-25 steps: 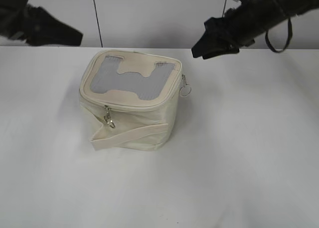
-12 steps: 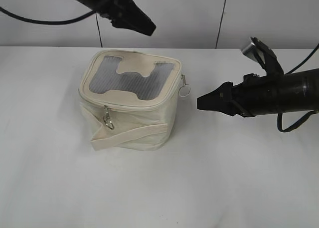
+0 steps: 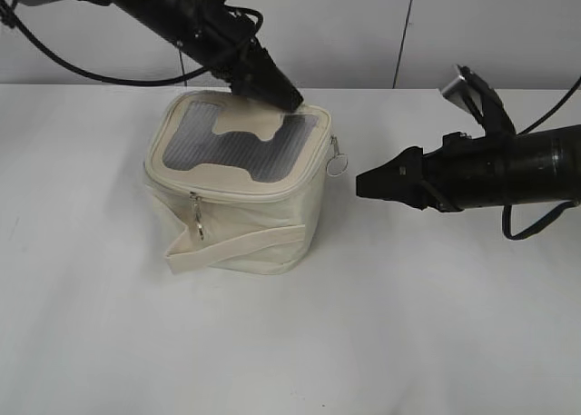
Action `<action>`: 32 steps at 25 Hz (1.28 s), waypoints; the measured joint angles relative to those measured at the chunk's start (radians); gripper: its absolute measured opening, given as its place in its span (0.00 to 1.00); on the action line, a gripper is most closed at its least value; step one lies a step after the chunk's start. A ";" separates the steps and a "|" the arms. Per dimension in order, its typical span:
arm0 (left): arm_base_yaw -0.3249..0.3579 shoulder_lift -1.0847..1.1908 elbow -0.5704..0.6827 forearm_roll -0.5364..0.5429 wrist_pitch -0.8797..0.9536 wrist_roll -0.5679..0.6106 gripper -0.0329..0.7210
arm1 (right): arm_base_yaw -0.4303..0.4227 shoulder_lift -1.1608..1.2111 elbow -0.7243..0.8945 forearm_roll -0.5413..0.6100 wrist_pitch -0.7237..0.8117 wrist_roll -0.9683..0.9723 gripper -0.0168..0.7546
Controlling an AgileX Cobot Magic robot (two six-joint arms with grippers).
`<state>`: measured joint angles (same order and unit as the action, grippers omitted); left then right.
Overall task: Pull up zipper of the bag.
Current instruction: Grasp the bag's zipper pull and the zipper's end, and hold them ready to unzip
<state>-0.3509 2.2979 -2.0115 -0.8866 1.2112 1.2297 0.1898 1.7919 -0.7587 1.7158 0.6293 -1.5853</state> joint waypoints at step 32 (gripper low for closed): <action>-0.030 0.010 -0.003 0.112 -0.115 -0.295 0.10 | 0.000 0.211 -0.204 0.108 -0.013 -0.382 0.49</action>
<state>-0.3804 2.3080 -2.0146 -0.7742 1.0966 0.9349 0.1898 2.0026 -0.9627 1.8240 0.6166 -1.9670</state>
